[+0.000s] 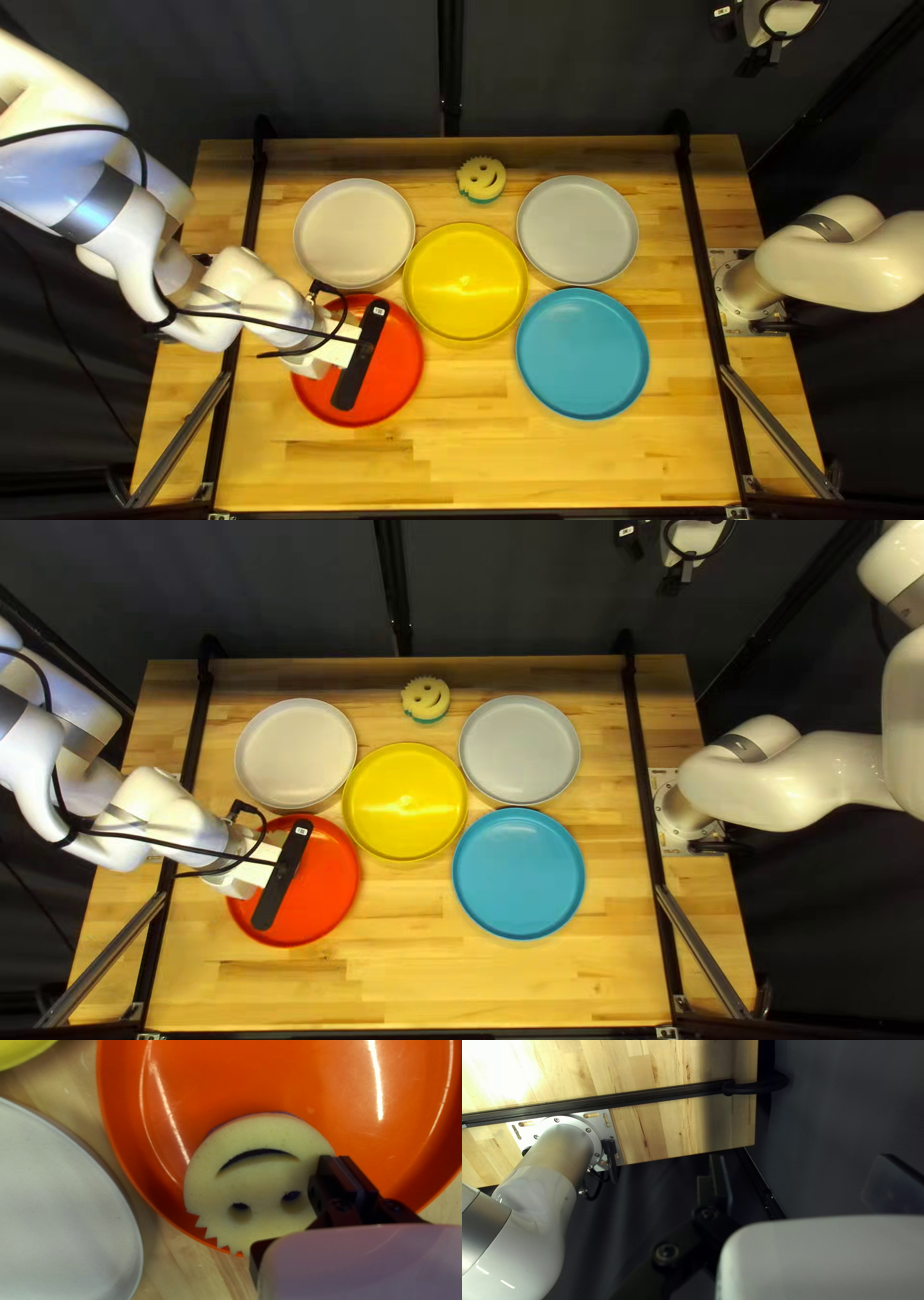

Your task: Pick up sponge and scrub the plate

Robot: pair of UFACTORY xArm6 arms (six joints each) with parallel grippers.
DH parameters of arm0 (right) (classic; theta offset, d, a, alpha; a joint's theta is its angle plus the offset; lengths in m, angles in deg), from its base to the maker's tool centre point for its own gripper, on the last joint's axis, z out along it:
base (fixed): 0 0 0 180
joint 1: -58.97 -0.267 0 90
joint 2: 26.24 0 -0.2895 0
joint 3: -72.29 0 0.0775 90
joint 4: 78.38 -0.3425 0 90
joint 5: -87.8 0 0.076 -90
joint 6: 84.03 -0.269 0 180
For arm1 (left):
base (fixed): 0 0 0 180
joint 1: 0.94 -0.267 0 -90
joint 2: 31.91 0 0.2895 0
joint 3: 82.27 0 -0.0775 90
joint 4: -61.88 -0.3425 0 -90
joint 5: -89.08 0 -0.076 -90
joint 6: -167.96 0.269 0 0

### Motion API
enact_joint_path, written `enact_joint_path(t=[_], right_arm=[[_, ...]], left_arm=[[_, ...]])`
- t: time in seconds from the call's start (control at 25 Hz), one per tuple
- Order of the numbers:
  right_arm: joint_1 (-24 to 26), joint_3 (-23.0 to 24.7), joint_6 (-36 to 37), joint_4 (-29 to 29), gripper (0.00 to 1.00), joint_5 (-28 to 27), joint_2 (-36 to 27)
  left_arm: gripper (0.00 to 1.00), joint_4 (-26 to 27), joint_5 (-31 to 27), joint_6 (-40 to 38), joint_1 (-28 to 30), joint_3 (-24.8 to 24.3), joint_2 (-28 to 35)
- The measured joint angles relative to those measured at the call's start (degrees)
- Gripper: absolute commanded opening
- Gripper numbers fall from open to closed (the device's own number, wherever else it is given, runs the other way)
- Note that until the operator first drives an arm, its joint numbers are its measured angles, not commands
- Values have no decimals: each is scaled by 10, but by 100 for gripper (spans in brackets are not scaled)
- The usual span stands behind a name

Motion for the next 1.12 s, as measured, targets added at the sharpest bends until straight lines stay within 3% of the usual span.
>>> enact_joint_path(t=[0.28,0.56,1.12], right_arm=[[0,0,0,0,100,0,0],[0,0,0,0,100,0,0],[0,0,0,0,100,0,0]], left_arm=[[0,7,21,-33,51,57,-70],[0,-3,-10,-78,90,94,-78],[0,8,-4,-12,20,18,-7]])
